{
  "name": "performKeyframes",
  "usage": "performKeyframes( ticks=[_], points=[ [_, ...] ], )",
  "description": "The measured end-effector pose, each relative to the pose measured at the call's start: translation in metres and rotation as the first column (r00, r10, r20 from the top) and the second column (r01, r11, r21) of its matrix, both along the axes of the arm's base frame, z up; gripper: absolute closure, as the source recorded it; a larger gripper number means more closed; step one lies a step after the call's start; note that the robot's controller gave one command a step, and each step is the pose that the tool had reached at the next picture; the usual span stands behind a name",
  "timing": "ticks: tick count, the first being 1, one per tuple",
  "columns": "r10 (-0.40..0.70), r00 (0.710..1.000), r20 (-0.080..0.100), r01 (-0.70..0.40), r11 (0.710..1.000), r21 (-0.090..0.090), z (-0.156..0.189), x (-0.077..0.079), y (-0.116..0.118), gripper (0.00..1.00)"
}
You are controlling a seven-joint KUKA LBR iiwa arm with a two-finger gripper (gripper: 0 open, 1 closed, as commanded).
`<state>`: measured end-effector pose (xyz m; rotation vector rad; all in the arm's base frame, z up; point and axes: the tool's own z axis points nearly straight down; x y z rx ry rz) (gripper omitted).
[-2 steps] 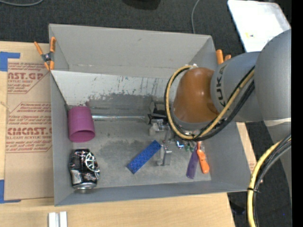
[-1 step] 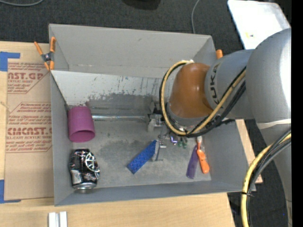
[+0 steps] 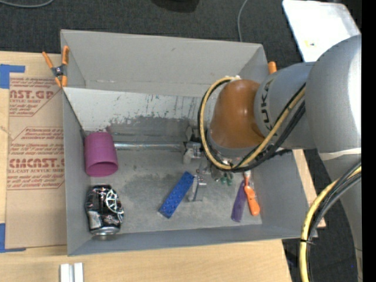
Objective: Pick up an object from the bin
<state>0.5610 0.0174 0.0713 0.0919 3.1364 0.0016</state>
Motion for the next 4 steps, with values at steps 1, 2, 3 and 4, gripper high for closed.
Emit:
performKeyframes(
  ticks=[1,2,3,4],
  points=[
    [0.151,0.989,-0.001,-0.151,0.989,0.002,-0.001,-0.003,0.013,0.00],
    [0.291,0.957,0.005,-0.291,0.957,0.000,0.000,-0.016,0.032,1.00],
    [0.291,0.957,0.005,-0.291,0.957,0.000,0.000,-0.016,0.032,1.00],
    [0.276,0.961,-0.003,-0.276,0.961,0.001,0.062,-0.024,0.029,1.00]
  ],
)
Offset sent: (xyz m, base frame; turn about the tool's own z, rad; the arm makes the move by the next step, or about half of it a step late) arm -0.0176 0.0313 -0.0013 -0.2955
